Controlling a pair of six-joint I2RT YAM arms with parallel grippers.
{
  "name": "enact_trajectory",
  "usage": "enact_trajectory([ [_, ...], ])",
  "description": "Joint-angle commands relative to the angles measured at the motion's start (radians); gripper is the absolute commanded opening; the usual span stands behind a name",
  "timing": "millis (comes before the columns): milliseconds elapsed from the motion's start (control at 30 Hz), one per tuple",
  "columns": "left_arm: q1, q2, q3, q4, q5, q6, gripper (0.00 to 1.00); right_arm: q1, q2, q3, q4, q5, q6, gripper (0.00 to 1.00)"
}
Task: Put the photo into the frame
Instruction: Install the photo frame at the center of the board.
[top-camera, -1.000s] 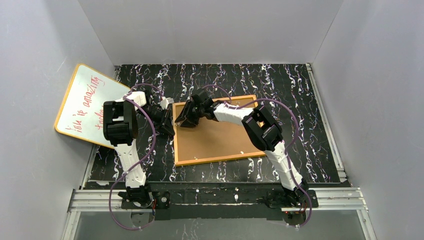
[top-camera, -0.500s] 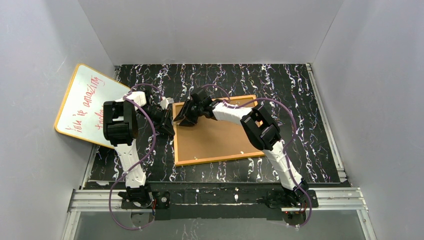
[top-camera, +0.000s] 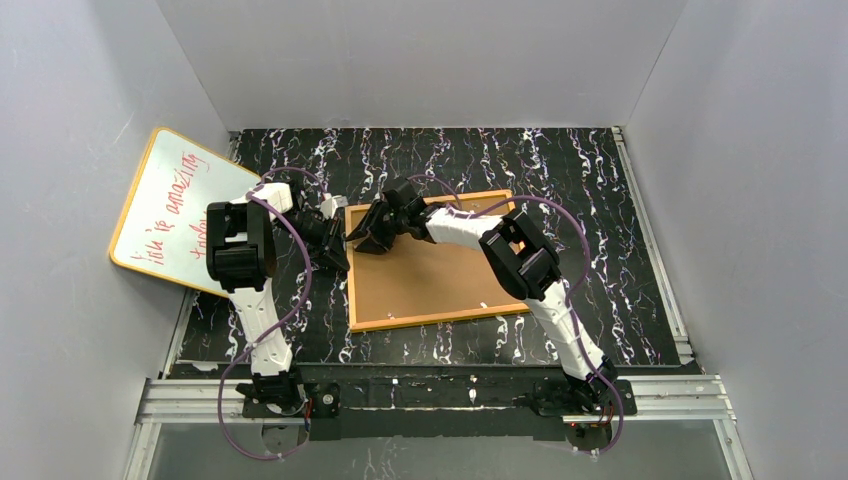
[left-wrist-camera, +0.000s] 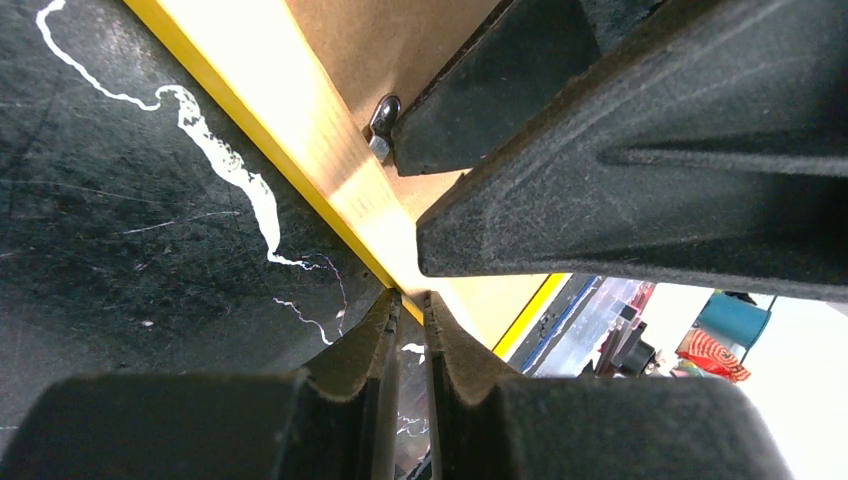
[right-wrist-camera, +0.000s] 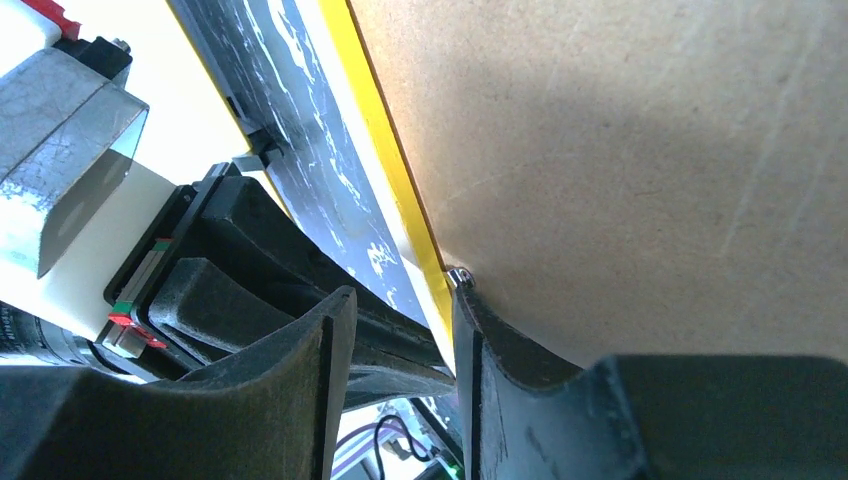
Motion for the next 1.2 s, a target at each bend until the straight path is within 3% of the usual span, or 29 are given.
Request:
enact_trajectory([
  [0,-0.010,-0.008,-0.009,0.155,-0.127,0.064,0.02,0.012,-0.021,-0.061,0.026,0.034,0.030,0.49],
  [200,-0.010,-0.009,-0.011,0.153,-0.125,0.067,0.02,0.012,-0.042,-0.077,0.018,0.061,0.000,0.49],
  [600,-0.010,-0.002,-0.010,0.153,-0.127,0.070,0.02,0.009,0.043,0.065,-0.037,0.058,-0.025,0.49],
  [800,-0.010,-0.004,0.000,0.146,-0.129,0.073,0.02,0.001,0.006,0.034,0.022,0.035,-0.017,0.49],
  [933,-0.007,-0.011,0.029,0.091,-0.128,0.105,0.04,-0.078,-0.094,-0.062,0.141,-0.062,-0.041,0.52],
  [967,-0.004,-0.013,0.040,0.065,-0.130,0.129,0.08,-0.104,-0.138,-0.082,0.137,-0.069,-0.071,0.54],
  [1067,0.003,-0.023,0.081,-0.048,-0.146,0.240,0.32,-0.185,-0.264,-0.101,0.032,-0.074,-0.213,0.70],
  [1167,0.003,-0.029,0.103,-0.119,-0.181,0.340,0.38,-0.274,-0.388,-0.178,-0.055,-0.031,-0.310,0.90],
])
